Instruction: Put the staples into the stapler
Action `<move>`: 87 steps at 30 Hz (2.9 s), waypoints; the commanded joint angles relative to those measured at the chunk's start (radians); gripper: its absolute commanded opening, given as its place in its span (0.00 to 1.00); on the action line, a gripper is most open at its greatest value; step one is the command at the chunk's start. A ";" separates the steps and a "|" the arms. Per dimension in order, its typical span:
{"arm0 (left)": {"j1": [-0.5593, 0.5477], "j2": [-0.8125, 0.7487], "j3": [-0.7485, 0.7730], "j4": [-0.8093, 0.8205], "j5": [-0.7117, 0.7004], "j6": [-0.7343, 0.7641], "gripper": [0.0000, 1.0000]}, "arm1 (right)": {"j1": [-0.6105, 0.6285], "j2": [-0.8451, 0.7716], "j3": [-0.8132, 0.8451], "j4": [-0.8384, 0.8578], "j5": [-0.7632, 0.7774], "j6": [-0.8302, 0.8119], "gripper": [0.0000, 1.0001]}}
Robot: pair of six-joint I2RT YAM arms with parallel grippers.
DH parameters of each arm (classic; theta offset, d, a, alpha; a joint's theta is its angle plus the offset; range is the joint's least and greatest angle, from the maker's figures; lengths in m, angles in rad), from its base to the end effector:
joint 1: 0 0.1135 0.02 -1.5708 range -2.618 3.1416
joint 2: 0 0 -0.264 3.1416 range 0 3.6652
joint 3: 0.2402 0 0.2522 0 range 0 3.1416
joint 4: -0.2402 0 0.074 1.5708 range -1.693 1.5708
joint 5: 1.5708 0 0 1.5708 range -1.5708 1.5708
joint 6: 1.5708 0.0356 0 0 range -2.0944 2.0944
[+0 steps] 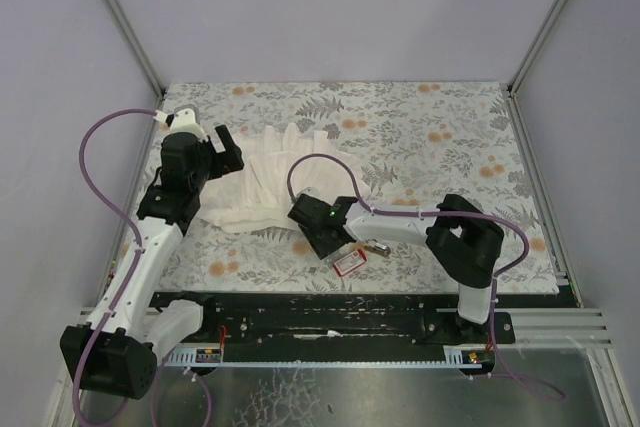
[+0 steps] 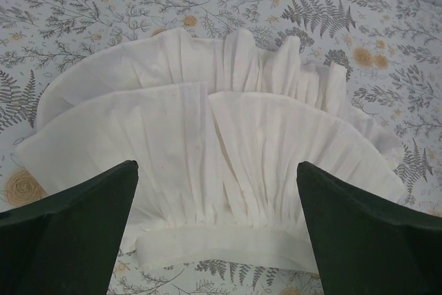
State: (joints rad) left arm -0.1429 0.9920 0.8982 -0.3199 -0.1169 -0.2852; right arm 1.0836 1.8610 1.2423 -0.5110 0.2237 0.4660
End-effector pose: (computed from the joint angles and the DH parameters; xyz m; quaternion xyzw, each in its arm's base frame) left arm 0.2235 -0.0280 0.3273 -0.0913 0.8314 -0.0682 0.5438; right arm 0.1831 0.3288 0.1750 -0.2714 0.9312 0.0743 0.2315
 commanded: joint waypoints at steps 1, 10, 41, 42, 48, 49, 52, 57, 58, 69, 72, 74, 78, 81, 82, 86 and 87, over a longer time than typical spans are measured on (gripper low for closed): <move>0.005 0.012 0.000 0.064 -0.006 0.029 0.97 | 0.001 0.025 0.049 0.013 0.048 0.000 0.46; 0.005 0.026 0.004 0.063 0.005 0.027 0.97 | 0.002 0.061 0.061 0.040 0.045 0.001 0.39; 0.005 0.023 0.006 0.065 0.010 0.024 0.97 | 0.002 0.050 -0.030 0.007 0.007 0.049 0.31; 0.006 0.023 0.005 0.066 0.011 0.023 0.97 | 0.002 0.048 -0.033 0.006 0.009 0.051 0.30; 0.005 0.023 0.005 0.067 0.015 0.021 0.97 | 0.002 0.038 -0.038 -0.012 0.016 0.051 0.28; 0.005 0.023 0.006 0.067 0.016 0.021 0.97 | 0.001 0.035 -0.038 -0.013 0.019 0.051 0.28; 0.005 0.023 0.005 0.068 0.015 0.020 0.97 | 0.001 0.035 -0.041 -0.016 0.020 0.049 0.29; 0.005 0.021 0.006 0.068 0.015 0.017 0.97 | -0.002 0.046 -0.054 0.002 -0.002 0.047 0.27; 0.005 0.019 0.005 0.068 0.015 0.017 0.97 | -0.005 0.045 -0.058 0.008 -0.005 0.046 0.26; 0.005 0.015 -0.001 0.073 0.007 0.008 0.97 | -0.074 -0.148 -0.073 0.092 -0.086 -0.018 0.21; 0.004 0.016 -0.001 0.073 0.005 0.004 0.97 | -0.099 -0.243 -0.057 0.104 -0.103 -0.053 0.21; 0.005 0.017 -0.002 0.073 0.004 0.002 0.97 | -0.128 -0.305 -0.052 0.112 -0.121 -0.080 0.21; 0.006 0.020 -0.005 0.073 0.002 -0.001 0.97 | -0.215 -0.413 -0.080 0.129 -0.144 -0.146 0.22; 0.005 0.022 -0.005 0.075 0.020 0.001 0.97 | -0.312 -0.472 -0.156 0.151 -0.165 -0.193 0.21; 0.005 0.024 -0.005 0.076 0.038 0.002 0.97 | -0.350 -0.484 -0.182 0.156 -0.176 -0.207 0.21; 0.003 0.026 -0.018 0.107 0.144 0.007 0.93 | -0.478 -0.505 -0.275 0.193 -0.190 -0.257 0.21; 0.002 0.028 -0.023 0.116 0.175 0.005 0.92 | -0.507 -0.497 -0.292 0.200 -0.193 -0.267 0.22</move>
State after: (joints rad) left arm -0.1429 1.0199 0.8944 -0.3038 -0.0574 -0.2787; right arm 0.6651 1.3582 1.0195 -0.3389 0.0589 0.2787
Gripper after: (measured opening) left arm 0.935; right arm 0.216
